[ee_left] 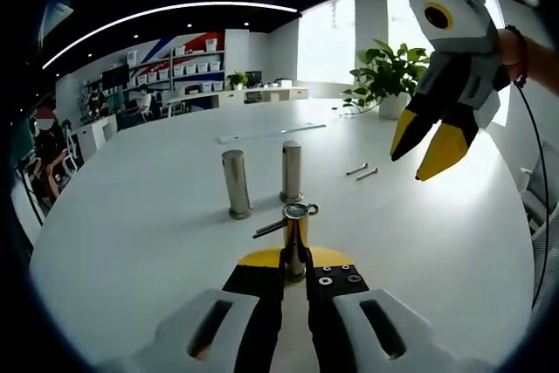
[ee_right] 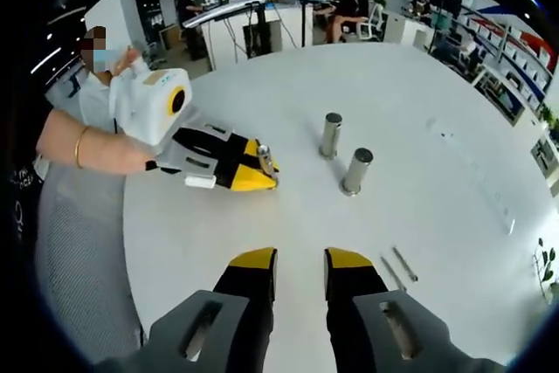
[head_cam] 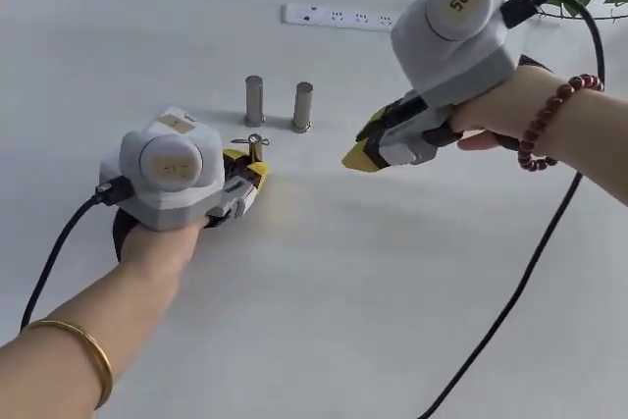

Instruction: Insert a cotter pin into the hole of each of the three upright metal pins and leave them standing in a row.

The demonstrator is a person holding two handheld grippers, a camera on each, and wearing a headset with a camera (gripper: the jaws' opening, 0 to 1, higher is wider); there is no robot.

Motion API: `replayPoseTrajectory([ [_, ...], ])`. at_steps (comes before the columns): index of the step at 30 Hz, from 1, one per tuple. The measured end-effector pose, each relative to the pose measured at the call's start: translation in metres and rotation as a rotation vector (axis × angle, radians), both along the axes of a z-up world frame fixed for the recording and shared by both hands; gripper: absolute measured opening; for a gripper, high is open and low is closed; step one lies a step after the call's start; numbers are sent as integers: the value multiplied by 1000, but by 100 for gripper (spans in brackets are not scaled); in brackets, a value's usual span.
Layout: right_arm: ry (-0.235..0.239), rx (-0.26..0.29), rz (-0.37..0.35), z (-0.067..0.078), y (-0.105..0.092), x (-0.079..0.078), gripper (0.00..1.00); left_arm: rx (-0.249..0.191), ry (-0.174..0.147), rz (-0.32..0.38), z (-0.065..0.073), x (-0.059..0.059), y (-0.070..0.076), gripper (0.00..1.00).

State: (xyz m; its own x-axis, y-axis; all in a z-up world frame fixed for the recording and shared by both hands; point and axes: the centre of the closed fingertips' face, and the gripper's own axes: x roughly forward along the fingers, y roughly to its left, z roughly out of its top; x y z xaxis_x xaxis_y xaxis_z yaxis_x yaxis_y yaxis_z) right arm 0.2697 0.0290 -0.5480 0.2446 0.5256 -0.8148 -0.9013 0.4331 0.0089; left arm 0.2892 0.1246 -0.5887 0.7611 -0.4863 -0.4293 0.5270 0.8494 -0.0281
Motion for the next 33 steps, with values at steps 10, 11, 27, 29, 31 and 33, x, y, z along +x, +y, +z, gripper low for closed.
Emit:
replayPoseTrajectory([
  [10,10,11,-50,1,-8,2,18,-2,8,16,-1,1,0,7],
  [11,11,10,-50,0,-8,1,18,0,13,19,-2,0,1,8],
  [27,-12,105,-100,4,-5,8,20,-25,37,44,0,0,0,26],
  [29,-44,145,-109,7,0,15,21,-42,39,49,3,-1,1,30],
  [31,-60,164,-111,8,3,20,23,-43,35,49,6,-2,3,33],
  [33,-99,205,-124,13,8,28,24,-36,40,50,8,-3,6,36],
])
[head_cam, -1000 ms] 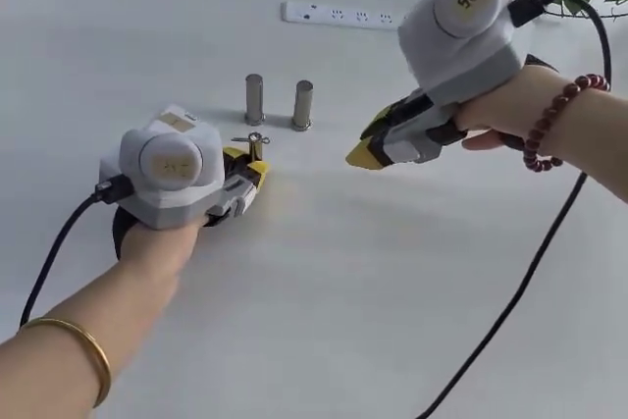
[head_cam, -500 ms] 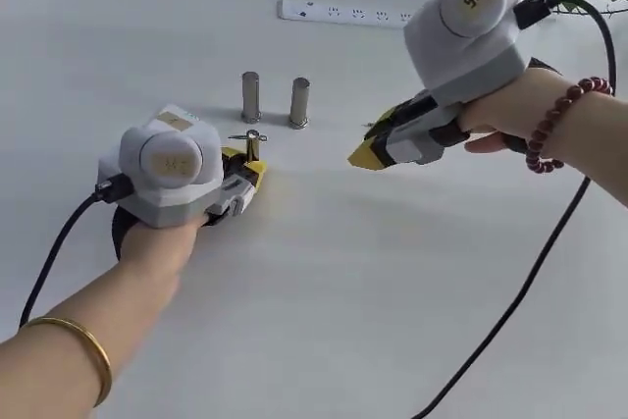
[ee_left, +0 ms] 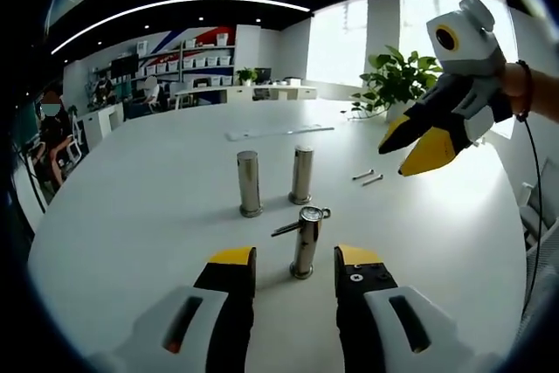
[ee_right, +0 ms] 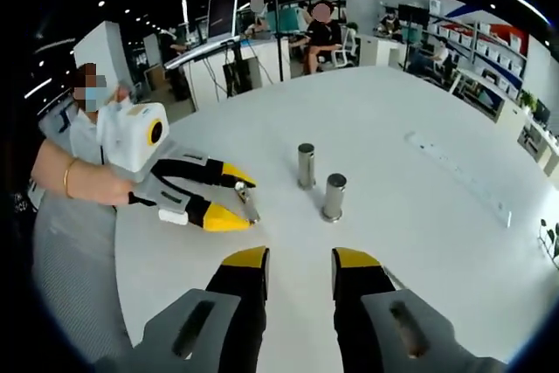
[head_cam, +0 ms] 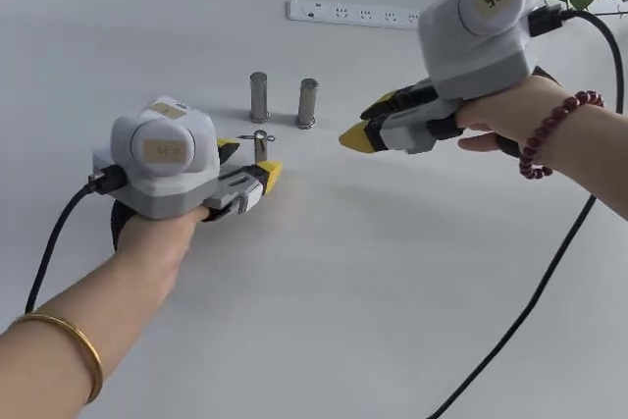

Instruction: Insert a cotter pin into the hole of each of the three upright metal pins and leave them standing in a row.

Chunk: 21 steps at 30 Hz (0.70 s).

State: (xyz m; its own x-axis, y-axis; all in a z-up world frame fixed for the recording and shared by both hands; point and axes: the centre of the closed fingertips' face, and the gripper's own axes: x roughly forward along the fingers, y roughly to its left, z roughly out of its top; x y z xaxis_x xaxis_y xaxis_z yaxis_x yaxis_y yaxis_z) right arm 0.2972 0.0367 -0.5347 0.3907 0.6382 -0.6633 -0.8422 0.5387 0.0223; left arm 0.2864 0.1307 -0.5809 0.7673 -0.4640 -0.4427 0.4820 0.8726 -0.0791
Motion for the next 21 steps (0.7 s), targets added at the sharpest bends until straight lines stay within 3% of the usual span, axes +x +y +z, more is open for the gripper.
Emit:
replayPoseTrajectory([
  [7,-88,79,-43,8,12,26,26,8,4,8,9,-6,8,46],
  [14,-104,137,-68,6,25,43,25,11,-1,6,21,-11,12,56],
  [16,-111,147,-69,0,29,55,25,12,-3,1,24,-12,12,59],
  [18,-118,150,-70,0,35,52,25,5,14,-4,26,-16,12,61],
  [21,-122,151,-72,-5,39,56,24,13,12,-11,30,-20,12,66],
])
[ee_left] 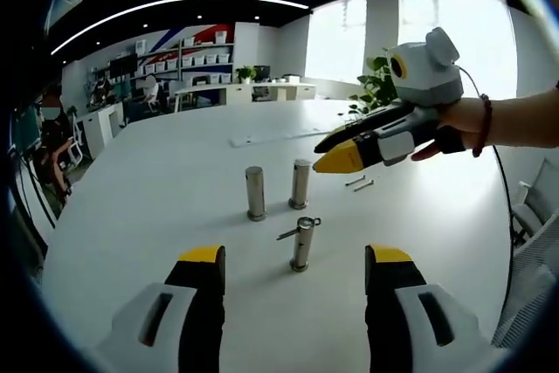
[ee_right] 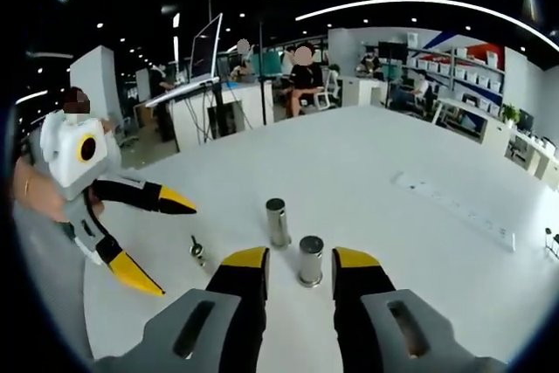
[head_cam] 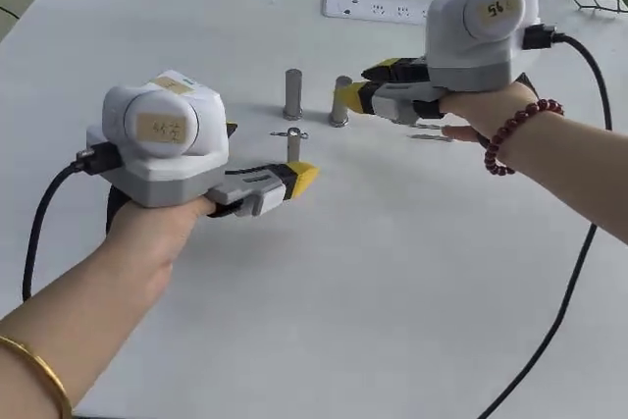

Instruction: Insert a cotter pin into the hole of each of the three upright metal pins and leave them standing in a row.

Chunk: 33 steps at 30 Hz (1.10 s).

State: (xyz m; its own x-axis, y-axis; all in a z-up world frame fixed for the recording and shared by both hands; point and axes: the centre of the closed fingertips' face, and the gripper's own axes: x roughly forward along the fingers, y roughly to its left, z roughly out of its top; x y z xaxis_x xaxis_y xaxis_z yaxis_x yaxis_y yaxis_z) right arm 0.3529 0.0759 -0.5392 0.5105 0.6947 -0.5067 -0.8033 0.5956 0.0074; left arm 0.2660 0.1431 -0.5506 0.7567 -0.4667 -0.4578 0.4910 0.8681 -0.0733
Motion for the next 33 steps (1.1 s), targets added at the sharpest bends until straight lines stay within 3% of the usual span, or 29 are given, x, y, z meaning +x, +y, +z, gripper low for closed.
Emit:
replayPoseTrajectory([
  [7,-1,4,-14,-13,6,16,20,-26,-1,-17,10,-11,0,75],
  [13,-4,-20,3,-20,11,17,14,-48,-9,-25,18,-18,0,84],
  [20,-2,-26,-5,-24,10,18,10,-16,-1,-63,12,-31,-3,95],
  [25,-2,-14,-8,-25,10,20,9,-28,-6,-67,13,-32,-5,99],
  [29,-4,-7,-7,-25,10,20,8,-45,-41,-74,22,-33,-8,99],
  [33,-8,-12,-13,-24,9,21,8,-50,-28,-74,20,-36,-8,99],
])
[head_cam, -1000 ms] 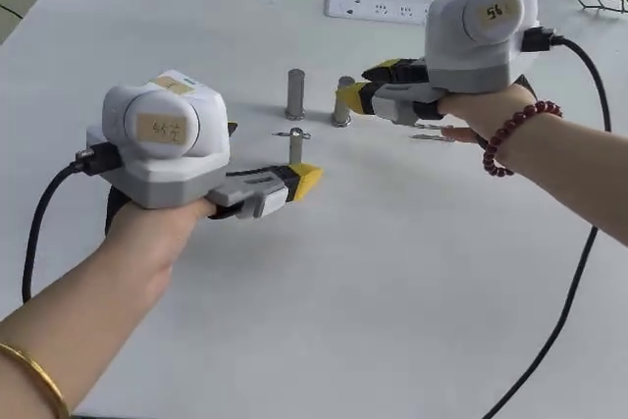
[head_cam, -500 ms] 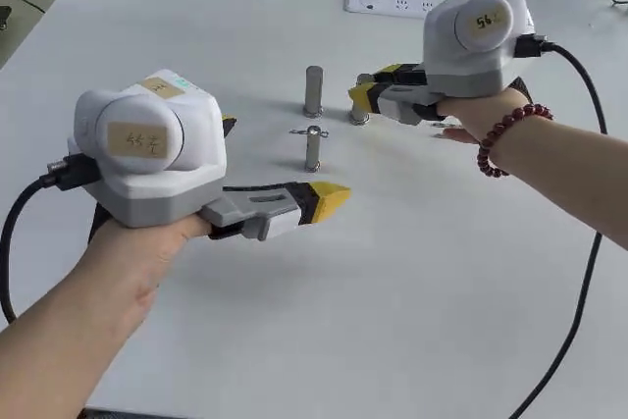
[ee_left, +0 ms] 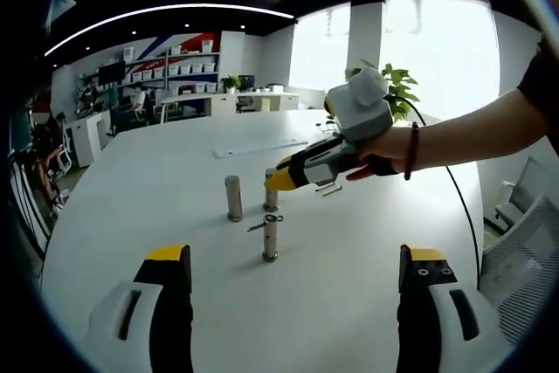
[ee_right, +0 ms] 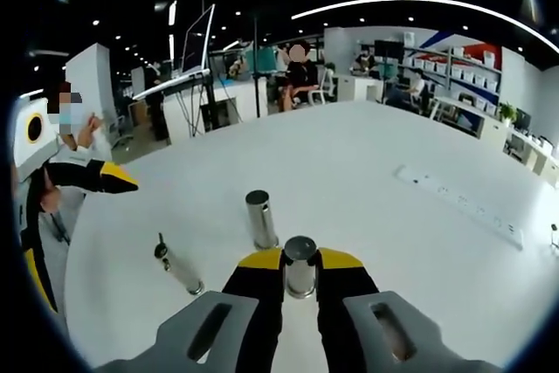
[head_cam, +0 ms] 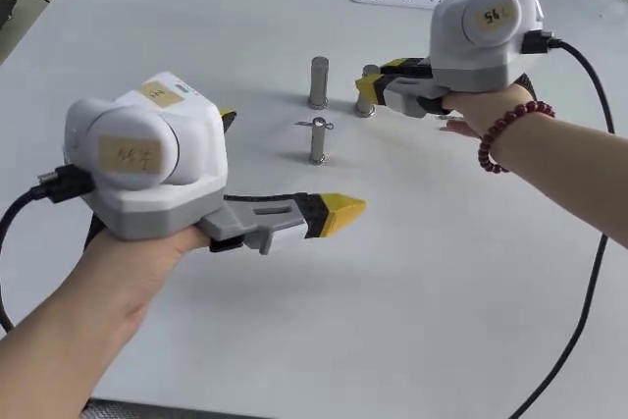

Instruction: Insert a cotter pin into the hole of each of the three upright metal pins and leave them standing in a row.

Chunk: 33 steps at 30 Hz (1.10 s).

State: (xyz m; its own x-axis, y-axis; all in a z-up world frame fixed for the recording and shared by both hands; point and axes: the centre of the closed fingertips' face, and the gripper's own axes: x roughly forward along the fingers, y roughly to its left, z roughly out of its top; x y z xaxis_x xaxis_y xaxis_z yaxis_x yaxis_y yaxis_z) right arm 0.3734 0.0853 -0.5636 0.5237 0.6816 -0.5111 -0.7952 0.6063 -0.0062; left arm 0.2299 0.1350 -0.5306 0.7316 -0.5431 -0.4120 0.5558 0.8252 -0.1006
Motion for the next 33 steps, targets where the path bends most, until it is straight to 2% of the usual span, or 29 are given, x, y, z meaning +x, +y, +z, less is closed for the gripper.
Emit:
replayPoseTrajectory([
  [8,10,0,-22,0,-3,1,8,-6,-17,-14,6,-6,1,99],
  [12,3,-11,-33,1,-6,-3,8,-8,-27,-20,11,-9,2,99],
  [18,-2,2,-53,6,-11,-10,8,-11,-35,-20,14,-15,5,99],
  [23,-6,3,-47,10,-12,-21,8,4,-39,-22,14,-18,6,99],
  [33,-9,-23,-37,12,-25,-54,8,11,-50,-26,19,-26,5,99],
])
